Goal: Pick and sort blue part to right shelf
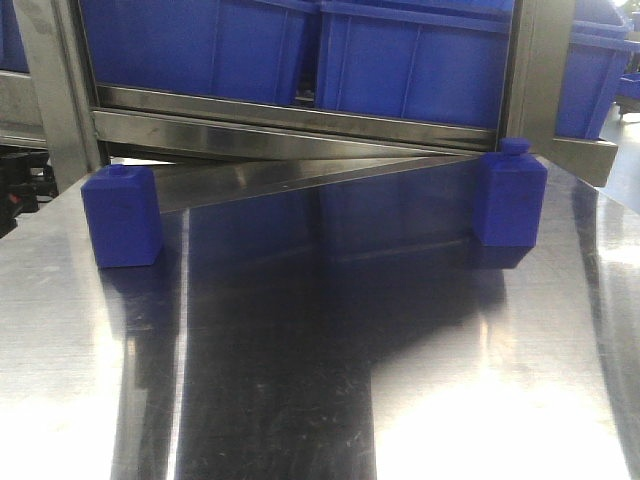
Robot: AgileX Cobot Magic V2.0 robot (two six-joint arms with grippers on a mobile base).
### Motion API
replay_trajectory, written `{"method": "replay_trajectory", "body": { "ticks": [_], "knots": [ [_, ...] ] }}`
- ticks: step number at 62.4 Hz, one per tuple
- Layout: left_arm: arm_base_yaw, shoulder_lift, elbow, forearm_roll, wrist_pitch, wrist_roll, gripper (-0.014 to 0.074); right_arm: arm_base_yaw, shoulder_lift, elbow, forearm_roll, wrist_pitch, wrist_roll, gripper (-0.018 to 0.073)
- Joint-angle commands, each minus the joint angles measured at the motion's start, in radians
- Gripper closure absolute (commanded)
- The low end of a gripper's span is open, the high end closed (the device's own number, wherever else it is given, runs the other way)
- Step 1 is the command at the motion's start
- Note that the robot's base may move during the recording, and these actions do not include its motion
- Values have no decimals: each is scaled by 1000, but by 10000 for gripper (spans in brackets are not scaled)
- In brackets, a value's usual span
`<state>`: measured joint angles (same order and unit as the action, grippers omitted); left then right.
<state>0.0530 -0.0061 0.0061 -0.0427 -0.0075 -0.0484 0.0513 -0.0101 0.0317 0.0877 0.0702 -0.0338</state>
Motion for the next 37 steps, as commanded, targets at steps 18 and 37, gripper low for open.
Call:
{"method": "replay_trajectory", "body": {
  "ticks": [18, 37],
  "knots": [
    [-5, -16, -66, 10, -241, -6, 471, -4, -21, -22, -10, -91, 2, 526],
    [-7, 229, -570, 24, 297, -6, 450, -5, -21, -22, -10, -121, 2, 526]
  ]
}}
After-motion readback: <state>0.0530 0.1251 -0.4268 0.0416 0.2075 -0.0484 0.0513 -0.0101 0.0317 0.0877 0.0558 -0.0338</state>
